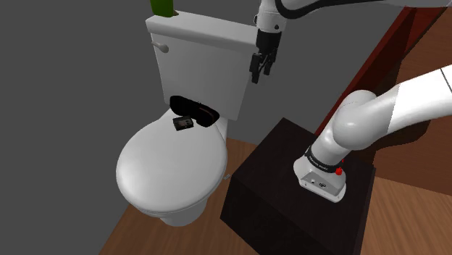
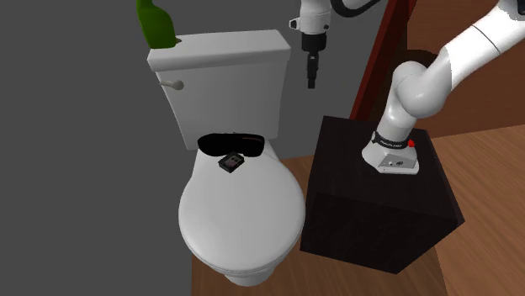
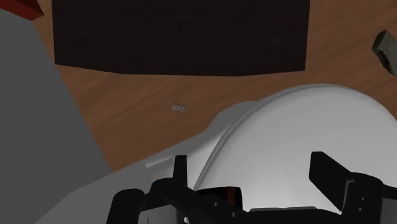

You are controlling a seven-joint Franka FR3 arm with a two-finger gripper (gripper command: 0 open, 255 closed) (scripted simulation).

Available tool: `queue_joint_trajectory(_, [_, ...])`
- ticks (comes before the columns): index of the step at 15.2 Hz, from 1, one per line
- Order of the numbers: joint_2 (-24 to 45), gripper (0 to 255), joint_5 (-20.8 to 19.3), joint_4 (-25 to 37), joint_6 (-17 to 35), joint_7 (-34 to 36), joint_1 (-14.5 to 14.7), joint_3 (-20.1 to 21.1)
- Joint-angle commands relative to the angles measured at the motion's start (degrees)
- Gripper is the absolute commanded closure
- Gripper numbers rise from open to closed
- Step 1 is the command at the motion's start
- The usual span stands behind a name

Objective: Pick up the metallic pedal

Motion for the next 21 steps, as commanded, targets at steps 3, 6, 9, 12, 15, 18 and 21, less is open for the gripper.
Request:
queue_joint_trajectory(3, [7.3,0,0.2,0.2,8.2,-0.6,1.4,1.6])
queue_joint_trajectory(6, [13.3,0,0.1,1.4,13.6,-0.8,2.3,2.9])
queue_joint_trajectory(9, [19.5,0,-0.3,3.2,18.5,-0.8,3.2,4.1])
queue_joint_trajectory(12, [25.8,0,-1.2,5.8,23.0,-0.5,3.9,5.3])
queue_joint_trajectory(15, [32.3,0,-2.5,8.9,26.8,0.0,4.6,6.4])
queue_joint_trajectory(18, [38.7,0,-4.4,12.7,30.0,0.7,5.4,7.2])
queue_joint_trajectory(21, [45.1,0,-6.6,17.0,32.5,1.7,6.5,7.8])
